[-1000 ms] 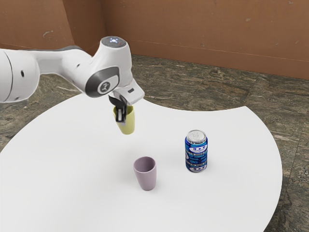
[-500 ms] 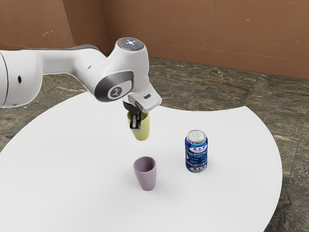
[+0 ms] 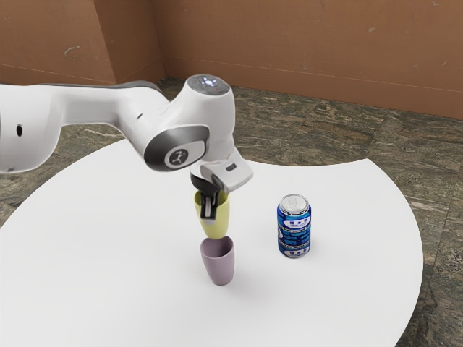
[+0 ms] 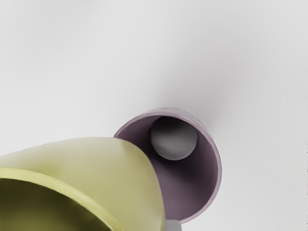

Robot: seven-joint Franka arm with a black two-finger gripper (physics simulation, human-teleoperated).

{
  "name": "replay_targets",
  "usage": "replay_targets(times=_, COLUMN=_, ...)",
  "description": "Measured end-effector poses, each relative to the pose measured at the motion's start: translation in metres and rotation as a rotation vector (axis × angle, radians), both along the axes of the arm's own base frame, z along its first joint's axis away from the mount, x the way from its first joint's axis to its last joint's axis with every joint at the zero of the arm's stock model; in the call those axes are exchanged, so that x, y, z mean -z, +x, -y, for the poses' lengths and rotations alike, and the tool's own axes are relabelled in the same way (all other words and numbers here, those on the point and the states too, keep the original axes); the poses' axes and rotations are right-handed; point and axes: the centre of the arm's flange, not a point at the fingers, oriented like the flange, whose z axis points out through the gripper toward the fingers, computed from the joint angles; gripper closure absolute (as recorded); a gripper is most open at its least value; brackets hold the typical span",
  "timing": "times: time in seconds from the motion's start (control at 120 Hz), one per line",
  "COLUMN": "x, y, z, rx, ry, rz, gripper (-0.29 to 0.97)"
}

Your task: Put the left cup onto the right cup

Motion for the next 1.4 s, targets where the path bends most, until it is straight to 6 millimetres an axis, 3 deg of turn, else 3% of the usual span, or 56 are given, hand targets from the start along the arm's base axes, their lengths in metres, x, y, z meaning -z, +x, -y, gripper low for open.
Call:
replay_targets(times=0.375, x=0.003, y=-0.003, z=0.020, rx=-0.008, ry=0.002, rz=0.006, gripper=0.79)
replay_targets(times=0.583, x=0.008, y=-0.004, z=0.014, rx=-0.040, ry=0.004, rz=-0.006, gripper=0.79)
replay_targets(times=0.842, x=0.013, y=-0.007, z=0.026, rx=-0.038, ry=0.008, rz=-0.010, gripper=0.79)
replay_targets(times=1.4, x=0.036, y=-0.006, z=0.025, rx=-0.086, ry=0.010, rz=-0.049, gripper=0.79)
